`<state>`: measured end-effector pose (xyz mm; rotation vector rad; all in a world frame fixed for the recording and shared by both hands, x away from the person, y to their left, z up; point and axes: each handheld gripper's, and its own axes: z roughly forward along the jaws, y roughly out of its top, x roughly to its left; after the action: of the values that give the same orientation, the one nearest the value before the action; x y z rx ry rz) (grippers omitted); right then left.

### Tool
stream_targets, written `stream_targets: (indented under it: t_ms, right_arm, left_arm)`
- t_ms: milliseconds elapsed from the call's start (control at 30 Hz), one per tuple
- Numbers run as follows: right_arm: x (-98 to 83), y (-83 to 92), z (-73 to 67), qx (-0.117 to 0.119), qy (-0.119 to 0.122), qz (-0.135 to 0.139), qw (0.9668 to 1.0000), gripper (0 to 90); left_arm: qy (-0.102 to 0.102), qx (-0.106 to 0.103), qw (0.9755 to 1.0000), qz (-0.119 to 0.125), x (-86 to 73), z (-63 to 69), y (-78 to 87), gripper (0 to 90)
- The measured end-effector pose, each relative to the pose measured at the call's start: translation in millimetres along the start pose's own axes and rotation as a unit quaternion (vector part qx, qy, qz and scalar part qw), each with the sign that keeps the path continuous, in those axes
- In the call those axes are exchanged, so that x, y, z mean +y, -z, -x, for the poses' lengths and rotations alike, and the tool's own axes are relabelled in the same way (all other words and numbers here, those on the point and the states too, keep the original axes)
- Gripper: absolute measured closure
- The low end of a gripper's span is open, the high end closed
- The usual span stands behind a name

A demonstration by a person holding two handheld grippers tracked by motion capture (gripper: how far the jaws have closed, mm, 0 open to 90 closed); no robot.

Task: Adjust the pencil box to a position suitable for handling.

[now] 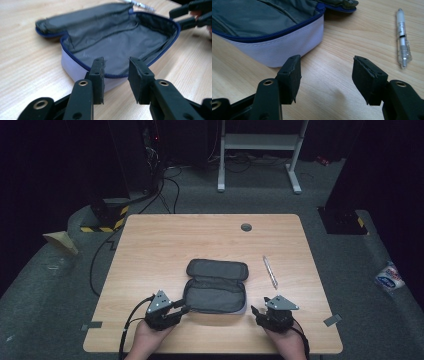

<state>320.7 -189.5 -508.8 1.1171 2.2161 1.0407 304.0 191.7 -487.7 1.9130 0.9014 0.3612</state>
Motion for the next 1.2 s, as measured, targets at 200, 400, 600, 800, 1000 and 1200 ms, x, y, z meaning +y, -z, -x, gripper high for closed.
stream_targets:
  t_ms: [200,400,600,800,1000,1200]
  right_arm:
    - [2.4,1.6,-9.8,0.03,0.014,0.004,0.9994,39.5]
    - [4.7,-0.1,-21.8,0.05,0.034,0.001,0.9982,39.3]
    - [6.4,-6.6,-26.1,0.052,0.041,-0.004,0.9978,41.8]
    - [7.5,-12.3,-22.1,0.043,0.031,-0.007,0.9986,46.4]
    - [7.7,-14.6,-19.6,0.038,0.027,-0.007,0.9989,47.2]
    - [8.6,-15.0,-15.3,0.031,0.021,-0.005,0.9993,47.4]
  left_arm:
    - [0.025,0.016,0.9996,-0.001,-5.3,-17.8,12.3,55.1]
    - [0.014,0.018,0.999,-0.038,-12.7,-16.0,-0.8,55.5]
    - [-0.001,0.014,0.9987,-0.049,-13.6,-9.4,-10.8,57.8]
    - [-0.009,0.018,0.9986,-0.048,-13.4,-4.7,-18.4,62.7]
    - [-0.008,0.021,0.9987,-0.045,-12.4,-3.4,-23.3,64.6]
    - [-0.009,0.023,0.9988,-0.042,-11.5,-2.7,-25.4,65.0]
